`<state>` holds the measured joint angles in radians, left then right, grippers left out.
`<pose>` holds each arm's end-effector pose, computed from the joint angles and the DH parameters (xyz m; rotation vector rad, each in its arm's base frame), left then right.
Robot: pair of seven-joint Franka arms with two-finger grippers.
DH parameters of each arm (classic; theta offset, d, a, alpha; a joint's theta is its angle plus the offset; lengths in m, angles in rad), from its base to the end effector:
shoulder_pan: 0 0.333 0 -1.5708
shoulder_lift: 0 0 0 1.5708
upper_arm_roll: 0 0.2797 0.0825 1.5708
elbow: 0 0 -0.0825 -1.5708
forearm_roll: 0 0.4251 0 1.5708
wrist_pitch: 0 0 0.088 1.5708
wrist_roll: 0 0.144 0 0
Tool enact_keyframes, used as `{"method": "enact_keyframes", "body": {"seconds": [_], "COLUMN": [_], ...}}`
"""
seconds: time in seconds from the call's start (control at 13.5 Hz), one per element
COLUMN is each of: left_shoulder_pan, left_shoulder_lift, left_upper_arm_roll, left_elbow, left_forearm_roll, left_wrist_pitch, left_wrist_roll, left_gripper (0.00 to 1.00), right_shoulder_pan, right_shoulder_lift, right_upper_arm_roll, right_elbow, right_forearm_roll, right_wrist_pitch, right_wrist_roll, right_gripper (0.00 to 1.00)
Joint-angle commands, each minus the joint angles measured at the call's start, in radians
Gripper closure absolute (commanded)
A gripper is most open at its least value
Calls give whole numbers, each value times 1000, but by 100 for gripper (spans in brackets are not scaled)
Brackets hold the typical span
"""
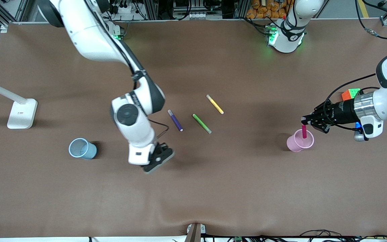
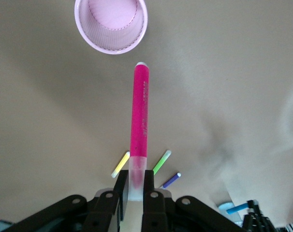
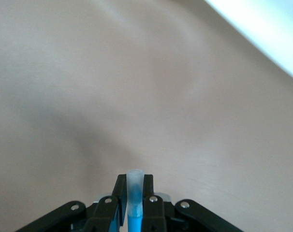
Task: Place pink and blue markers in matching cups
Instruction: 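Carry the pink marker over the pink cup while the right gripper lifts the blue marker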
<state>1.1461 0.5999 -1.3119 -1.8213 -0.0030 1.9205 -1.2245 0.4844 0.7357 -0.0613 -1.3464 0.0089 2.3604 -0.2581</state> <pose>0.6246 -0.0656 0.3428 2.2871 1.3856 -0.5733 0.7115 0.3300 0.2355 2.9156 1.0599 0.4391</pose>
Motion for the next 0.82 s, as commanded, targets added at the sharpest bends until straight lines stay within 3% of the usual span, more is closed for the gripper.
{"method": "enact_keyframes", "body": {"seconds": [0.0,0.37,0.74], "left_shoulder_pan": [10,7,4], "left_shoulder_lift": [21,50,107], "left_upper_arm_roll": [40,120,192], "left_elbow": [-4,-1,-1], "left_forearm_roll": [-81,-143,-196], "left_wrist_pitch": [-20,-44,-44], "left_wrist_roll": [95,198,221], "left_gripper": [100,100,100], "right_shoulder_pan": [-88,-223,-233], "right_shoulder_lift": [-58,-94,-119], "right_upper_arm_roll": [24,24,27], "right_elbow": [-20,-27,-30], "right_forearm_roll": [-1,83,180], "right_wrist_pitch": [-23,-23,-56], "right_wrist_roll": [-105,-352,-648], "right_gripper": [100,100,100]}}
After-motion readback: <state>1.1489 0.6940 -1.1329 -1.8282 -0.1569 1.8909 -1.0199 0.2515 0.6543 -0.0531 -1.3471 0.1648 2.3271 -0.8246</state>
